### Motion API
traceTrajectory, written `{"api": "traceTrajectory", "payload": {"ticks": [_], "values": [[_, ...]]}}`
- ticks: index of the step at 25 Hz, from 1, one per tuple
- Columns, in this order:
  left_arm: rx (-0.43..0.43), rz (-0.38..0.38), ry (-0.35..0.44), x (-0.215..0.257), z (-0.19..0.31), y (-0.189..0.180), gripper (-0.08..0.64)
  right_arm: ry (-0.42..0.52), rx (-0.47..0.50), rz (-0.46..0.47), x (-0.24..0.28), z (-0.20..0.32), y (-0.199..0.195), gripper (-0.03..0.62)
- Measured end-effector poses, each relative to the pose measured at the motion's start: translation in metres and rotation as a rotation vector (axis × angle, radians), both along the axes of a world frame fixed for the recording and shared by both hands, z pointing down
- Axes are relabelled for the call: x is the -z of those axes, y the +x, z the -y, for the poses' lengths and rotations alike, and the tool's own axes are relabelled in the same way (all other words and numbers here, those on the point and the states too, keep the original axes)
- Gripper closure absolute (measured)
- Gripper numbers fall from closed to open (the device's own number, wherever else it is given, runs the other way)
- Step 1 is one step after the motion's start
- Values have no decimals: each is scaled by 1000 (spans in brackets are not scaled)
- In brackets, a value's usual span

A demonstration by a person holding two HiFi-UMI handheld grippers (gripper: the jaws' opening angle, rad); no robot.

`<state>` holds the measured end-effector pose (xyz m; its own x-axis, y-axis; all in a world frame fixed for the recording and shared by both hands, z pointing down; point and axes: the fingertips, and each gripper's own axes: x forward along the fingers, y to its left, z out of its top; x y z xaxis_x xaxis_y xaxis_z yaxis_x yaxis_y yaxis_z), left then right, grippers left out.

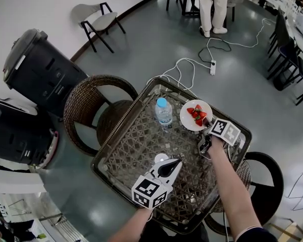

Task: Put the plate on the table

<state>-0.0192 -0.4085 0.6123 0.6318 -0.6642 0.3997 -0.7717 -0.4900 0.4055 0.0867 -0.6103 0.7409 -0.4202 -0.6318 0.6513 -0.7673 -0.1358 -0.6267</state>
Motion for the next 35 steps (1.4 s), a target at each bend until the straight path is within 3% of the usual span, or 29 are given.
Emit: {"api": "traceTrajectory", "payload": {"ticks": [6, 17, 25, 27, 30, 33, 35], "values": [[-5, -3, -6, 2, -3, -1, 555, -3, -14, -26, 0, -1, 5, 536], [-12, -6, -11, 1, -6, -2, 555, -28, 51, -173, -4, -4, 6, 482], [-20, -3, -5, 5, -7, -4, 555, -21, 97, -277, 1, -8, 14, 480], [-27, -1, 6, 9, -5, -3, 555, 21, 115, -272, 13, -11, 14, 480], [-41, -1, 26, 17, -2, 1, 555, 157, 201, -229, 45, -22, 6, 488], [-59, 0, 51, 31, 2, 5, 555, 293, 263, -200, 83, -40, 0, 588], [-71, -1, 65, 40, 3, 9, 555, 350, 281, -168, 106, -53, -2, 588]]}}
